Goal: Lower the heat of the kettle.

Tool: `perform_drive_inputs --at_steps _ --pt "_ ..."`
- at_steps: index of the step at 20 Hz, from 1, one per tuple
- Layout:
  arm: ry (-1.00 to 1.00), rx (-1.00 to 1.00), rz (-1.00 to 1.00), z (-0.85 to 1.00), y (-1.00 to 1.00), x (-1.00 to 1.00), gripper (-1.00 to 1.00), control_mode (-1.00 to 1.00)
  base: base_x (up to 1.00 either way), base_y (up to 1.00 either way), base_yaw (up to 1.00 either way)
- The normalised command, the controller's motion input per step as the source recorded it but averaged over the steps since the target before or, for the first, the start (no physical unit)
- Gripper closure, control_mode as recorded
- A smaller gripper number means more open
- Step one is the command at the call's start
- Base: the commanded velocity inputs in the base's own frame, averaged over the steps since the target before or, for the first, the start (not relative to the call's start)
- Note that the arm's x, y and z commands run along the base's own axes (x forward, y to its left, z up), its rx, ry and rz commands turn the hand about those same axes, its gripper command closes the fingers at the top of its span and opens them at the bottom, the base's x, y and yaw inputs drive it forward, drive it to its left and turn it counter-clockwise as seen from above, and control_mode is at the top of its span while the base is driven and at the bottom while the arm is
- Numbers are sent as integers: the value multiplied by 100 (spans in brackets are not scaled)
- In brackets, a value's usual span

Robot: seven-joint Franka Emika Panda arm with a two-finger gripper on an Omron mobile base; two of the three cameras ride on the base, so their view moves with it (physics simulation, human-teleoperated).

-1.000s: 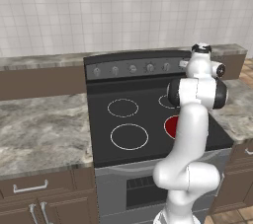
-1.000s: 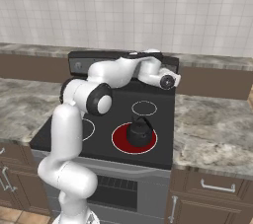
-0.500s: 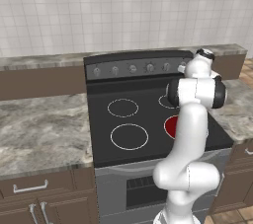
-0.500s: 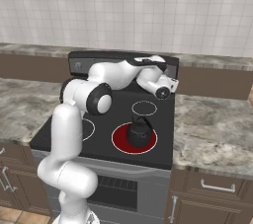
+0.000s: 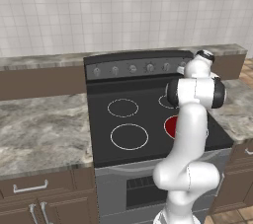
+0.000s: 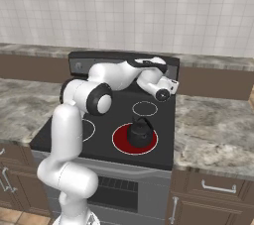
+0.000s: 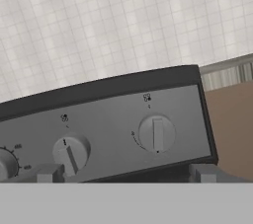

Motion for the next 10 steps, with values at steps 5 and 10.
perform_drive_inputs --at_steps 5,10 --pt "0 0 0 0 0 0 -100 -100 0 0 0" --pt "0 0 0 0 -7 6 -100 -100 0 0 0"
